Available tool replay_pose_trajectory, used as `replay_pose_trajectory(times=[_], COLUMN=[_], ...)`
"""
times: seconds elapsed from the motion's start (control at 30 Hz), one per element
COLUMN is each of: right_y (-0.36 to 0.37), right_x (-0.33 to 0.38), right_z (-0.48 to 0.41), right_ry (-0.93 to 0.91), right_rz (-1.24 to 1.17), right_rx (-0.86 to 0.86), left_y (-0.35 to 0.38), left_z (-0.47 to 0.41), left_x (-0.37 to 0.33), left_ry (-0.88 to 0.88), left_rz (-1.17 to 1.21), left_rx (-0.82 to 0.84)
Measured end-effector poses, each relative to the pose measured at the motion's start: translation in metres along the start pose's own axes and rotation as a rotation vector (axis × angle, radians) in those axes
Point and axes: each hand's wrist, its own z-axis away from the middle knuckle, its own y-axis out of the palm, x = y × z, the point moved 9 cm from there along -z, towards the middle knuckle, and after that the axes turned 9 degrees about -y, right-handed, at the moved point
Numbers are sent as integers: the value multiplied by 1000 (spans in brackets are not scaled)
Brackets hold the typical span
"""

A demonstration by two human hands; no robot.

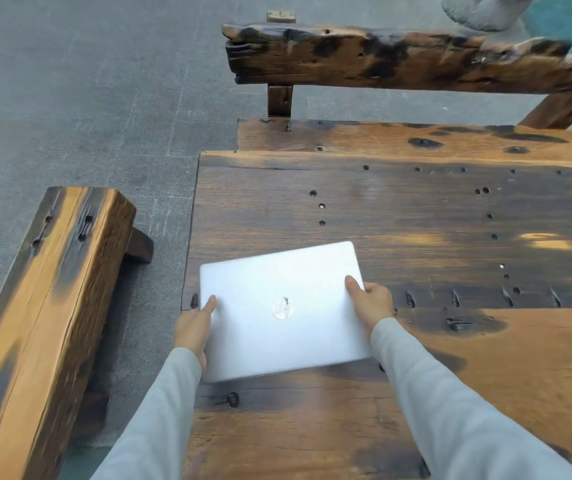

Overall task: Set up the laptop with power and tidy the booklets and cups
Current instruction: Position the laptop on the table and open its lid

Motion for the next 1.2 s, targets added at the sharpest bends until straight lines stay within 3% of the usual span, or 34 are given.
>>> replay_pose_trajectory(times=[0.17,0.3,0.6,1.2], right_y=[-31,-57,-127,-381], right_x=[4,6,-24,-149], right_z=[6,21,65,106], right_ry=[-5,-32,-25,-72], right_rz=[-162,-200,-261,-222], right_rx=[-31,-60,-90,-96], left_y=[11,20,58,232], left_z=[25,50,103,253], left_x=[-17,-25,-12,98], left_ry=[149,256,296,444], left_rz=[-26,-91,-113,-361], left_rx=[128,126,209,405])
